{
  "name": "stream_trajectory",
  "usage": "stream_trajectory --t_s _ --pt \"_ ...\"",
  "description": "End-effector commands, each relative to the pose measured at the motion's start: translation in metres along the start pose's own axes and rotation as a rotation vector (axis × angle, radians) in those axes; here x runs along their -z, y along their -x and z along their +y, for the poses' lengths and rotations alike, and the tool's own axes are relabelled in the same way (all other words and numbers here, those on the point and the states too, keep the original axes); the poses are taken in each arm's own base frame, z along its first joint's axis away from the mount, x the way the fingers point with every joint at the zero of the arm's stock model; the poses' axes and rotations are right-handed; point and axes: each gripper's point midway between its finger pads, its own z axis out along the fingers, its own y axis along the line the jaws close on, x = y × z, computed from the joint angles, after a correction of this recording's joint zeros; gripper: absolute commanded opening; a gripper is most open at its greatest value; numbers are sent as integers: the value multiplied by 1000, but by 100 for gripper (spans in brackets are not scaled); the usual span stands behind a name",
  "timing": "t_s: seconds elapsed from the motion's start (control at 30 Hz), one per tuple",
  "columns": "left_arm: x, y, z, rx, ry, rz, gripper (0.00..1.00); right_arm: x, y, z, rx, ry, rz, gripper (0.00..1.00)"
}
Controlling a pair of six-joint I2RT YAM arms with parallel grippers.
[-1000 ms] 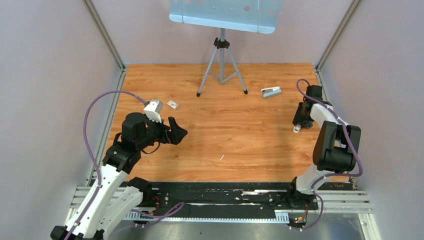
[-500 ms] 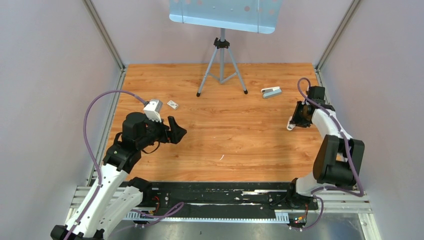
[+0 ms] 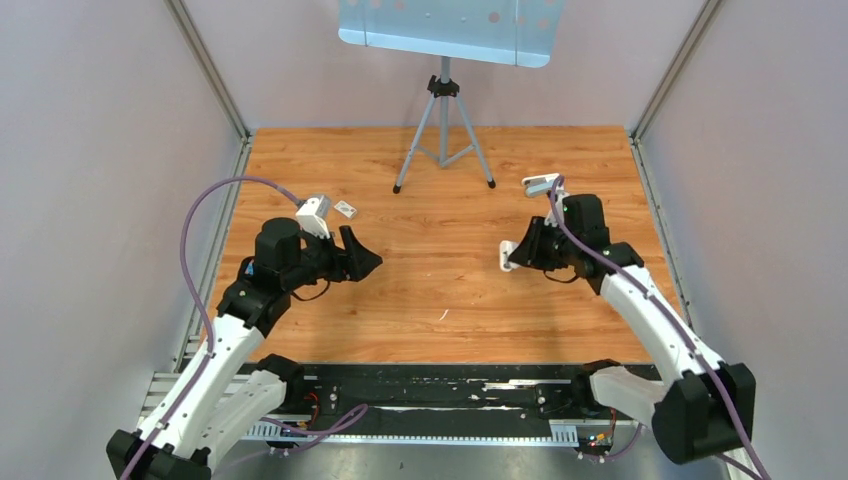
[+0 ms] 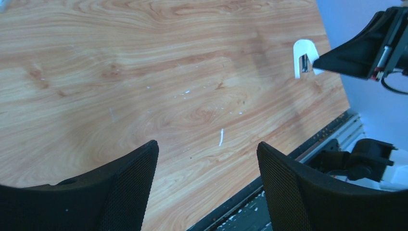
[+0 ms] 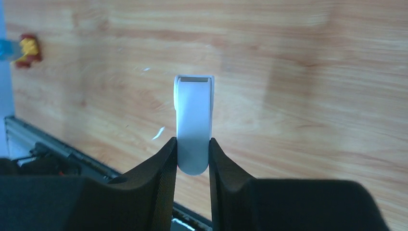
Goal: Load the staples into the stapler
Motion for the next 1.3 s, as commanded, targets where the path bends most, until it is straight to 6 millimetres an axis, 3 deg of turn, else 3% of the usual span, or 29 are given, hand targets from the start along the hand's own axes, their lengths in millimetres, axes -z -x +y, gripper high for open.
stream_trajectory --t_s 0.0,0.17,0.43,0.6,0.8,1.27 --pt "-12 -7 -16 112 -107 20 76 10 -20 56 -34 152 -6 12" --pt "-27 -18 -31 164 -187 32 70 21 -37 100 -34 272 -11 11" --pt "-51 -35 -78 197 -316 53 56 29 -43 132 -45 351 -55 11" --pt "-64 -46 -99 202 -363 80 48 30 -45 144 -69 387 -69 11" --pt "-75 -55 -116 181 -389 97 47 29 -48 152 -58 394 -65 11" --pt "-89 -63 -115 141 -358 108 46 26 -53 164 -27 409 -47 10"
